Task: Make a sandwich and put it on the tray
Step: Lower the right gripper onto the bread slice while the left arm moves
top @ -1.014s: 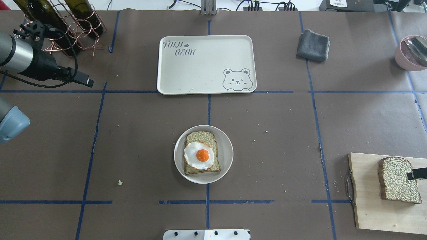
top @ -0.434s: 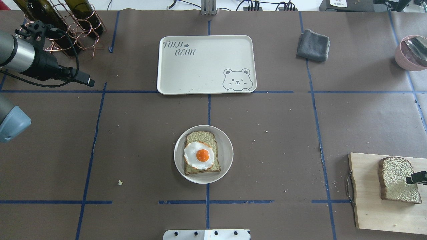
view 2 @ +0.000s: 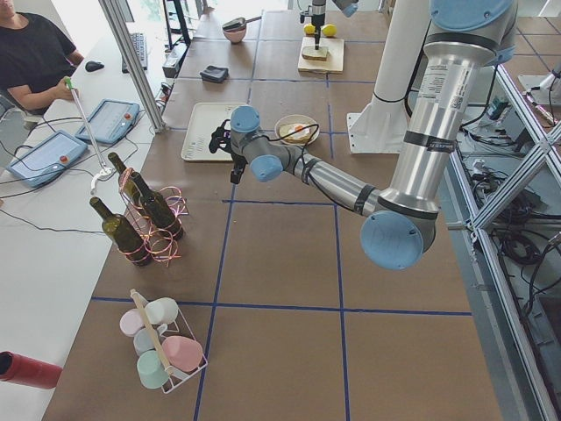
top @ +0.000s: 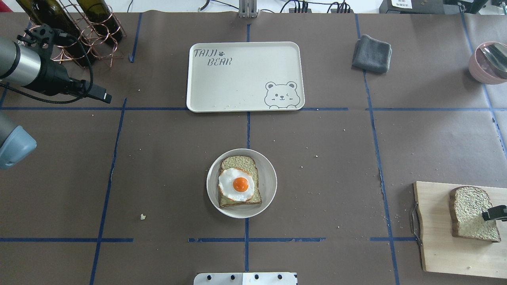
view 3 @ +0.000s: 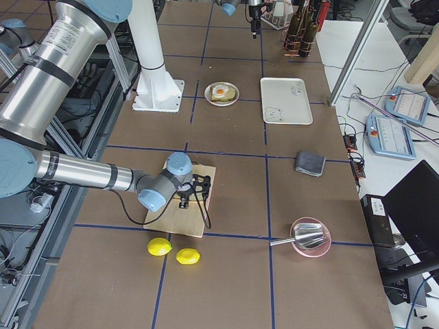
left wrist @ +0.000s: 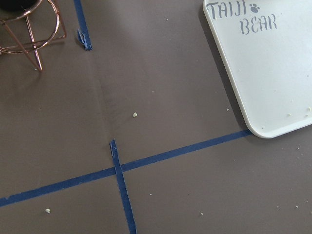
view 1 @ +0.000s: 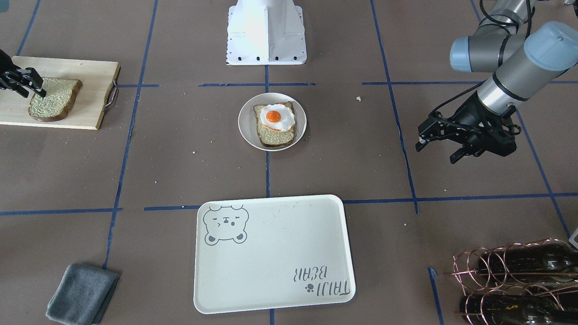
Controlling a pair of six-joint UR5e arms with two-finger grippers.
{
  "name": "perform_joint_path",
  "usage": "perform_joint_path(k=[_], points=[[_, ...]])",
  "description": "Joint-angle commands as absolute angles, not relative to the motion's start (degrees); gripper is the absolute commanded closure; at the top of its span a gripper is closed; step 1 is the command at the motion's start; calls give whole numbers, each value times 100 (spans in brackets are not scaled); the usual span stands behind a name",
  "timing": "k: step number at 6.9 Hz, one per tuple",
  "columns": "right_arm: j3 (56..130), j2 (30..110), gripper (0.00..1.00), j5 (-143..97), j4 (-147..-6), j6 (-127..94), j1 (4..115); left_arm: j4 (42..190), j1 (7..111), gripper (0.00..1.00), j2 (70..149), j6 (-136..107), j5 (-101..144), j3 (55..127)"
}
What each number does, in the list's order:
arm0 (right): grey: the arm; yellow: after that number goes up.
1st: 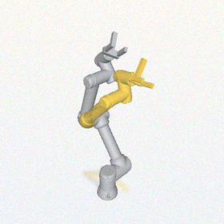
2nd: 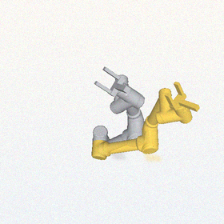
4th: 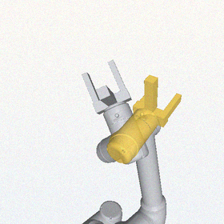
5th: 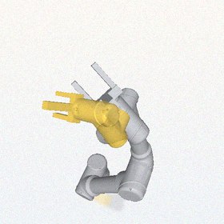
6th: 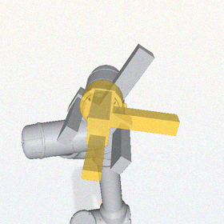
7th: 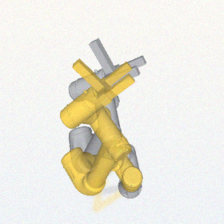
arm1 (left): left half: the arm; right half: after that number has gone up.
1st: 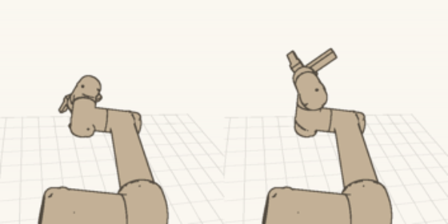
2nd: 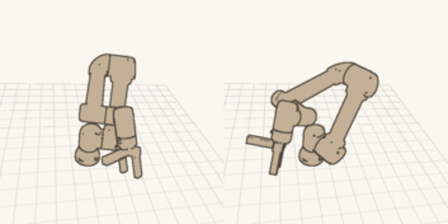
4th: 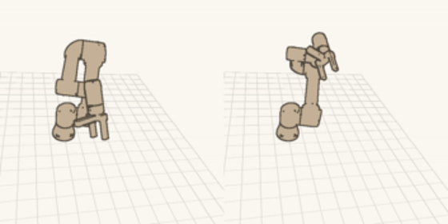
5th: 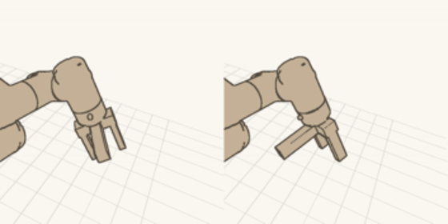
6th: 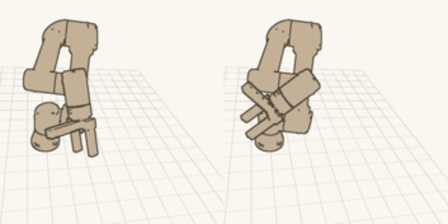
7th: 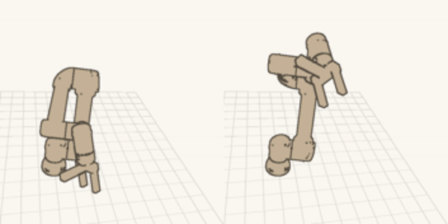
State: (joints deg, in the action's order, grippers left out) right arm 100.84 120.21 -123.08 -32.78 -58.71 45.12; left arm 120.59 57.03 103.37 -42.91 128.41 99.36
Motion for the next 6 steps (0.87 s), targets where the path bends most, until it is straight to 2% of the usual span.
perform_joint_path(k=[1, 3, 6], points=[[10072, 12006, 62, -12305, -3287, -5871, 4474, 12059, 5704, 0, 10336, -4289, 12841, 9940], [10072, 12006, 99, -12305, -3278, -5862, 4456, 12059, 5704, 0, 10327, -4289, 12841, 9940], [10168, 11953, 100, -12305, -3234, -5862, 4482, 12059, 5713, 0, 10318, -4289, 12841, 9940]])
